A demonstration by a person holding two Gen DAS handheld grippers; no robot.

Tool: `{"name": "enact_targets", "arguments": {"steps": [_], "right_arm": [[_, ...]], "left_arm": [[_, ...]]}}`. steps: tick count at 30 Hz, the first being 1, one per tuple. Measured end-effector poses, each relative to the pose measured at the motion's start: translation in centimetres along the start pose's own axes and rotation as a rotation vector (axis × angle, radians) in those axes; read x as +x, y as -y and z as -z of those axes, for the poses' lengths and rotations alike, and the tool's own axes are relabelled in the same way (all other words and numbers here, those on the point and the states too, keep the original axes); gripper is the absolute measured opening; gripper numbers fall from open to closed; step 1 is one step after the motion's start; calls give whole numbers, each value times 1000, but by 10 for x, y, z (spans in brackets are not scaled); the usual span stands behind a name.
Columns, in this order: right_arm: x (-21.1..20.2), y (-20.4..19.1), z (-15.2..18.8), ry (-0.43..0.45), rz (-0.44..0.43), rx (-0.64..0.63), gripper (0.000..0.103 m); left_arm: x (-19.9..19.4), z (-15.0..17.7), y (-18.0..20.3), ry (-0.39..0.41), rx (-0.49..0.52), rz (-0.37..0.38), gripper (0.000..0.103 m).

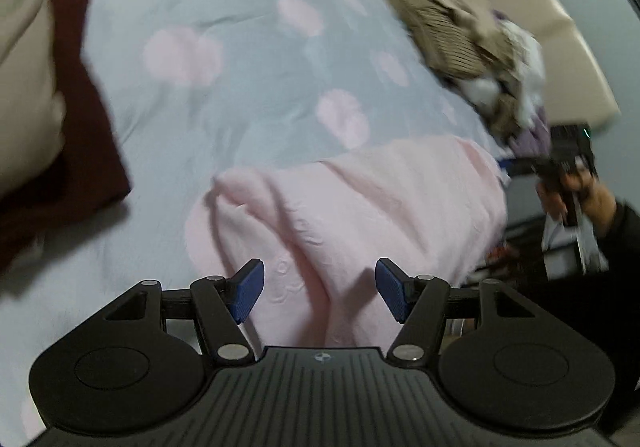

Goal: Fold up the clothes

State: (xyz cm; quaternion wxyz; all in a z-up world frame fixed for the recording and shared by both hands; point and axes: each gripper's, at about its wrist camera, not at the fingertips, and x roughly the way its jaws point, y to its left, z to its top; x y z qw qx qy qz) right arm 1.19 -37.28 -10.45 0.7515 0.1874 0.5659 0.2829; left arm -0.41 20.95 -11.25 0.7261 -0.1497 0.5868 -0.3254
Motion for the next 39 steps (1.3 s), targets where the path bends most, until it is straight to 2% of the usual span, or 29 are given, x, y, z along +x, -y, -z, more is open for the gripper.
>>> {"name": "enact_targets", "arguments": {"steps": [3, 8, 13, 18, 19, 21, 22, 23, 26, 29, 39], "right_arm": [[9, 7, 0, -15, 28, 37, 93], [12, 21, 0, 2, 30, 99, 93], [27, 34, 7, -18, -67, 193, 93], [37, 34, 10, -17, -108, 196, 95], [37, 33, 9, -18, -115, 195, 92], [38, 31, 8, -21, -128, 188, 60], [38, 29, 7, -23, -129, 178, 36], [37, 27, 7, -24, -129, 160, 28], [33, 21, 9, -25, -140, 115, 18], [23, 15, 7, -7, -151, 70, 13], [-19, -17, -18, 123, -166, -42, 10]], "left_arm": [[8, -1, -9, -19, -81, -22, 60], [16, 2, -15, -22, -129, 21, 60], [23, 2, -21, -24, -144, 69, 60], [30, 2, -26, -26, -160, 117, 62], [31, 2, -27, -27, -163, 127, 62], [34, 3, -29, -28, -169, 146, 50], [35, 3, -30, -29, -173, 156, 26], [35, 3, -31, -39, -181, 163, 13], [36, 3, -28, -57, -161, 147, 6], [28, 4, -21, -33, -114, 132, 4], [-17, -15, 4, 104, -12, 158, 3]]}}
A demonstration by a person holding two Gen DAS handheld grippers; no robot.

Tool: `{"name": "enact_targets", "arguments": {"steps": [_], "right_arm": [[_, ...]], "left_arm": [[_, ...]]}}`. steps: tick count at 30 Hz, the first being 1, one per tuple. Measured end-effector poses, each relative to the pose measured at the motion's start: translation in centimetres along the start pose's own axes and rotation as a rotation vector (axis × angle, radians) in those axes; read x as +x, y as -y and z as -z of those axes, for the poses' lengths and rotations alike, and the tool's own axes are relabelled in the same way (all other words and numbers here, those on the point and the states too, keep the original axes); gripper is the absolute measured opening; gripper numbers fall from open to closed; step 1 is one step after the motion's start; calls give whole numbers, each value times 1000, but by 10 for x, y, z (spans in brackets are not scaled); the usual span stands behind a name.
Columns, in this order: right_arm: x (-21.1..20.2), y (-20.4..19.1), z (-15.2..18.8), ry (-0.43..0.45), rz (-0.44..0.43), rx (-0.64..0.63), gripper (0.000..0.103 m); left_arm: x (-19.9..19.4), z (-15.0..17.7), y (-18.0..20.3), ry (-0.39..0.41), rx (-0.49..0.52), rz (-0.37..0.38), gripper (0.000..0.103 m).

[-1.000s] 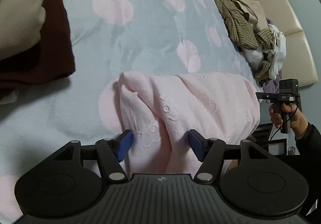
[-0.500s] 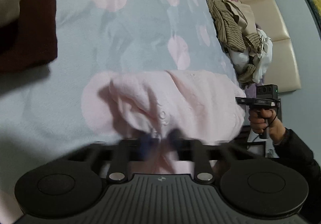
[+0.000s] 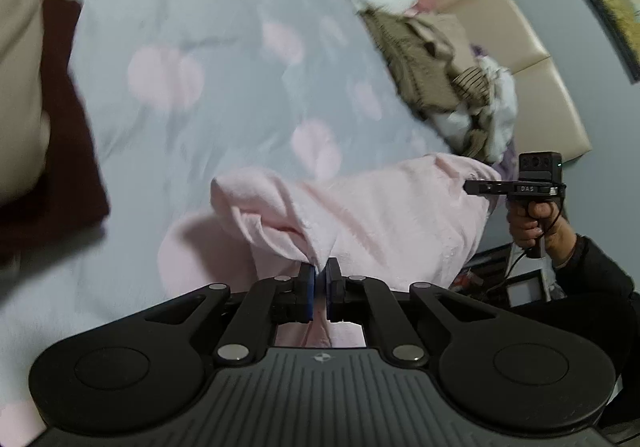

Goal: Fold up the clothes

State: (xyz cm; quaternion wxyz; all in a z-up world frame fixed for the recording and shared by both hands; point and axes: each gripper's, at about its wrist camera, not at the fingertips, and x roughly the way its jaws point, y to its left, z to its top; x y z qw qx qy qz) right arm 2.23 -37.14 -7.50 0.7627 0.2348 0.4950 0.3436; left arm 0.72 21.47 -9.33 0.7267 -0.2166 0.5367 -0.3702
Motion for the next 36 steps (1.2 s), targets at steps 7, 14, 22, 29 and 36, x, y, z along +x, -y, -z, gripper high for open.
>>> {"name": "enact_targets", "arguments": {"steps": [7, 14, 22, 29, 36], "right_arm": [[-28, -27, -42, 119, -10, -22, 10], [-42, -54, -100, 222, -11, -75, 10], [-17, -43, -184, 253, 73, -84, 10], [65, 8, -234, 205, 238, -42, 29], [79, 60, -227, 220, 372, 70, 65]], "left_arm": [[-35, -38, 22, 138, 58, 41, 3], [-44, -94, 27, 237, 99, -10, 3], [-53, -158, 33, 348, 145, -71, 3], [-20, -172, 9, 332, 127, -274, 6], [12, -186, -15, 313, 109, -476, 24]]}}
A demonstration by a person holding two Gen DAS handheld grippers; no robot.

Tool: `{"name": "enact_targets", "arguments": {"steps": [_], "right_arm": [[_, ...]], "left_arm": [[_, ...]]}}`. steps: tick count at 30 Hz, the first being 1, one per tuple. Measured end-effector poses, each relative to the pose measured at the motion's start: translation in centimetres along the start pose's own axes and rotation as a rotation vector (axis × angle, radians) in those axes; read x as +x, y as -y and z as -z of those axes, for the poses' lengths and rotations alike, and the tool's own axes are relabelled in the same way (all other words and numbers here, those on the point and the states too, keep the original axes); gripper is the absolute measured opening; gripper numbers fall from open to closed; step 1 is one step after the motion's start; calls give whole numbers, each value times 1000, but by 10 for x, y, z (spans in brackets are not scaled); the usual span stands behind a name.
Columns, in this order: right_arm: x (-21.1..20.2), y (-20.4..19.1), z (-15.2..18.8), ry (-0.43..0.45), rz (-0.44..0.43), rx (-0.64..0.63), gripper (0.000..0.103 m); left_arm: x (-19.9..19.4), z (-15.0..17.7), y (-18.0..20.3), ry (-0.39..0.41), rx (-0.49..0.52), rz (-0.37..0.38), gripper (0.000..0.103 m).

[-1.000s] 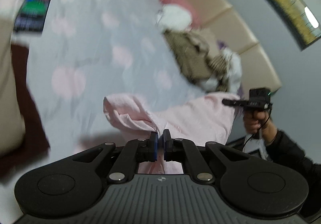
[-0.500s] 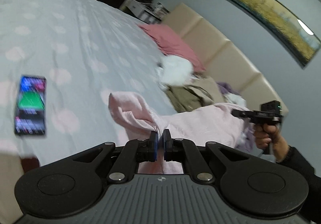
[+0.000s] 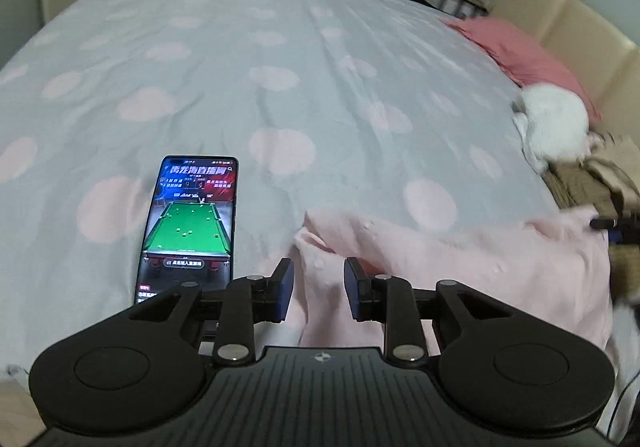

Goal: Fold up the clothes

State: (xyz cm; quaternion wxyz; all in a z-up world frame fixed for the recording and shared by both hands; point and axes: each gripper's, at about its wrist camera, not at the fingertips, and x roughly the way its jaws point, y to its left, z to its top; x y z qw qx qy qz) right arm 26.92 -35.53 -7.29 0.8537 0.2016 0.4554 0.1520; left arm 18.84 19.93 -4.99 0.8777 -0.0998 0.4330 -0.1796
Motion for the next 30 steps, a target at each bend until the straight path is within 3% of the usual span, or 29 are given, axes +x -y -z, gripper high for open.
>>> {"name": "enact_targets", "arguments": {"steps": [2, 4, 8, 11, 14, 18, 25, 27, 29, 30], "right_arm": [[-17, 10, 8, 29, -31, 6, 65], [-33, 17, 21, 45, -60, 5, 65], [-62, 24, 55, 50, -109, -8, 67], [-60, 25, 77, 25, -103, -9, 68], [-55, 26, 99, -3, -91, -9, 69], [-48, 27, 125, -37, -80, -11, 69], [-30, 14, 134, -54, -88, -62, 69], [-27, 10, 136, -63, -89, -83, 63], [-24, 7, 139, -81, -90, -108, 34], [-25, 5, 139, -84, -94, -117, 31]], "left_arm": [[11, 0, -2, -9, 5, -52, 24], [3, 13, 3, -30, 9, 23, 24], [-10, 49, 20, -67, 59, 122, 41], [-16, 80, 25, -96, 63, 188, 42], [-13, 96, 29, -122, 85, 180, 42], [-2, 103, 21, -141, 10, 196, 42], [5, 101, 18, -129, -65, 245, 42], [3, 100, 18, -122, -75, 255, 37], [2, 100, 18, -115, -84, 265, 22], [1, 99, 18, -112, -89, 270, 18]]}}
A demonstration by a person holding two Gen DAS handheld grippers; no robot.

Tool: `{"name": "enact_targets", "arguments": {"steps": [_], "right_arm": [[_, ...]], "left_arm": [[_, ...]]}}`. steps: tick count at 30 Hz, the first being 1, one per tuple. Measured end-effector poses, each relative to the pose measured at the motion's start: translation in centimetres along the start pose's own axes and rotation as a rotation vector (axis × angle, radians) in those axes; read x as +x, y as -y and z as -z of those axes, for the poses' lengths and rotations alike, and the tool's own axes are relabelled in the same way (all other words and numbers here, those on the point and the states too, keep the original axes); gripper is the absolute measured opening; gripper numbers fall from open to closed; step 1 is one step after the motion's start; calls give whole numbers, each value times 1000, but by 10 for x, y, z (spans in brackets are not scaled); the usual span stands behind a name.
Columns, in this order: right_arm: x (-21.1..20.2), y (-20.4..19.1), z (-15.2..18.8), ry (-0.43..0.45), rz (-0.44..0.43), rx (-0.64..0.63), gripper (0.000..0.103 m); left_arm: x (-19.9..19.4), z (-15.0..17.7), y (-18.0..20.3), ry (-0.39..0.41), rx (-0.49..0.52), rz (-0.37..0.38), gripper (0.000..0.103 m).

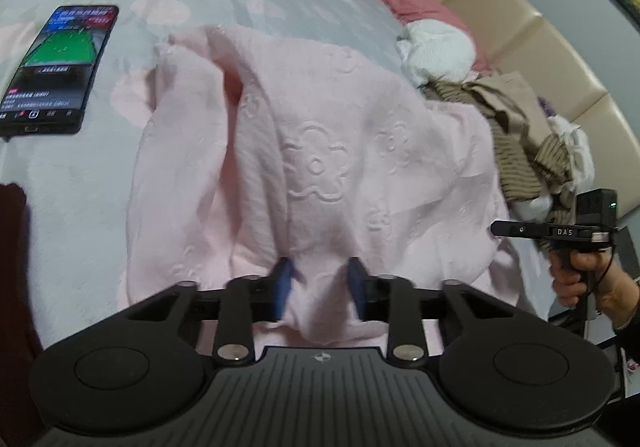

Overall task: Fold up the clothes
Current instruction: 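Pull the nightgown fold with both grippers to straighten it, then open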

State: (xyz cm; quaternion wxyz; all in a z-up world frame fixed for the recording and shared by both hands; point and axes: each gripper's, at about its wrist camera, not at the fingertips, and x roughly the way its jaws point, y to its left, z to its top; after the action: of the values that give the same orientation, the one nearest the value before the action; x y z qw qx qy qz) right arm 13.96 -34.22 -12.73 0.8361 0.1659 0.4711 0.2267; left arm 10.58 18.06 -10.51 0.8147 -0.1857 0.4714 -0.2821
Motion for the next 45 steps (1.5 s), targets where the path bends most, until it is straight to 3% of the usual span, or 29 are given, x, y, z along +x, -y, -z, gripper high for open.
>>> {"name": "enact_targets", "arguments": {"steps": [2, 7, 10, 14, 18, 21, 26, 28, 31, 32, 34, 35, 36, 37, 41, 45], "right_arm": [[-5, -5, -1, 3, -12, -15, 23], [-18, -16, -4, 9, -40, -52, 9], [-39, -23, -10, 44, -92, -33, 7], [-72, -29, -20, 98, -182, 4, 7], [-104, -28, -23, 127, -301, 30, 7], [-112, -23, -15, 104, -336, 46, 7], [-73, -8, 23, -18, -241, 97, 6], [-51, -2, 38, -71, -160, 100, 6], [-27, 0, 51, -161, -5, 52, 10], [-23, -1, 53, -187, 37, 23, 6], [-29, -2, 50, -164, 34, 10, 12], [-33, -3, 48, -144, 23, 8, 35], [-38, -3, 46, -125, 12, 6, 45], [-42, -4, 43, -105, 1, 4, 63], [-56, -8, 38, -4, -26, 15, 66], [-44, -14, 35, 23, 28, -5, 66]], "left_arm": [[-2, 0, 0, 7, -8, 11, 5], [-5, -2, 1, 26, -27, 39, 0], [-8, -3, 1, 38, -39, 57, 0], [-43, -11, 8, 128, -52, 151, 0], [-74, -18, 14, 169, -46, 205, 0], [-80, -6, 13, 157, -37, 191, 0], [-43, 36, -7, 8, -86, 51, 0], [-20, 48, -16, -38, -108, 1, 0], [-10, 49, -17, -40, -106, -12, 0], [-13, 46, -15, -27, -94, -17, 2], [-18, 40, -12, -1, -70, -26, 10], [-21, 38, -11, 11, -58, -30, 15], [-24, 35, -10, 24, -46, -35, 18], [-26, 32, -8, 37, -34, -39, 23], [-35, 27, -16, 99, -73, -50, 28], [-25, 20, -17, 115, -90, -64, 28]]}}
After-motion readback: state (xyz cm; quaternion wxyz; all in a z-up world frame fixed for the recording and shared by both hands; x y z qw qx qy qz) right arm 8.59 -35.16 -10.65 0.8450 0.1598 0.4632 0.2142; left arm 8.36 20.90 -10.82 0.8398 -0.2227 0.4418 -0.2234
